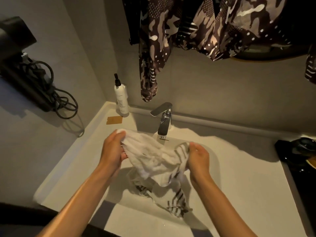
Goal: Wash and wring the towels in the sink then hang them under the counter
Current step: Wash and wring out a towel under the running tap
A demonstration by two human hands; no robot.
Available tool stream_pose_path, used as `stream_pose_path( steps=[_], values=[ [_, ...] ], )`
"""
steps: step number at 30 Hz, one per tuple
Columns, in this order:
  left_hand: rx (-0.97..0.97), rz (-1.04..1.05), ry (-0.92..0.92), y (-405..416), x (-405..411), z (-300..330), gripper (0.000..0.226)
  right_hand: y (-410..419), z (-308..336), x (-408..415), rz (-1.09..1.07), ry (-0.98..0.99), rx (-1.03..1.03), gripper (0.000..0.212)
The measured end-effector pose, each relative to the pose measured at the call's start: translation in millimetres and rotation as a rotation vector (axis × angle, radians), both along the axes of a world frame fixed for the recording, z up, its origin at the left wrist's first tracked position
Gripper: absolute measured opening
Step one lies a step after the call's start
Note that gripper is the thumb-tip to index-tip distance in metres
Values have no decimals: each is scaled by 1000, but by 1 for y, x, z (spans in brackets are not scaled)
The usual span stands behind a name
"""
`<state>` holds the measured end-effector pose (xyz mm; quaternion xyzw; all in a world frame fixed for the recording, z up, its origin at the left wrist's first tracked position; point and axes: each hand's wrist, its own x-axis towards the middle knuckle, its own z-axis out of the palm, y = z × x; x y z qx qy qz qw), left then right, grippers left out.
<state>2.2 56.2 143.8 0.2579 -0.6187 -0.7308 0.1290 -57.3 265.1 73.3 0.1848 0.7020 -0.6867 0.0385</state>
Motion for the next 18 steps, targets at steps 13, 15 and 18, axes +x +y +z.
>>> stream_pose_path(
  steps=[13,15,18],
  values=[
    [73,63,-13,-38,-9,-10,9,46,28,-13,171,-165,-253,12],
    [13,46,-28,-46,-5,-10,14,56,26,-15,148,-100,-58,13],
    [-208,-63,-144,-59,-2,-12,17,69,25,-15,120,-26,41,20]
  ],
)
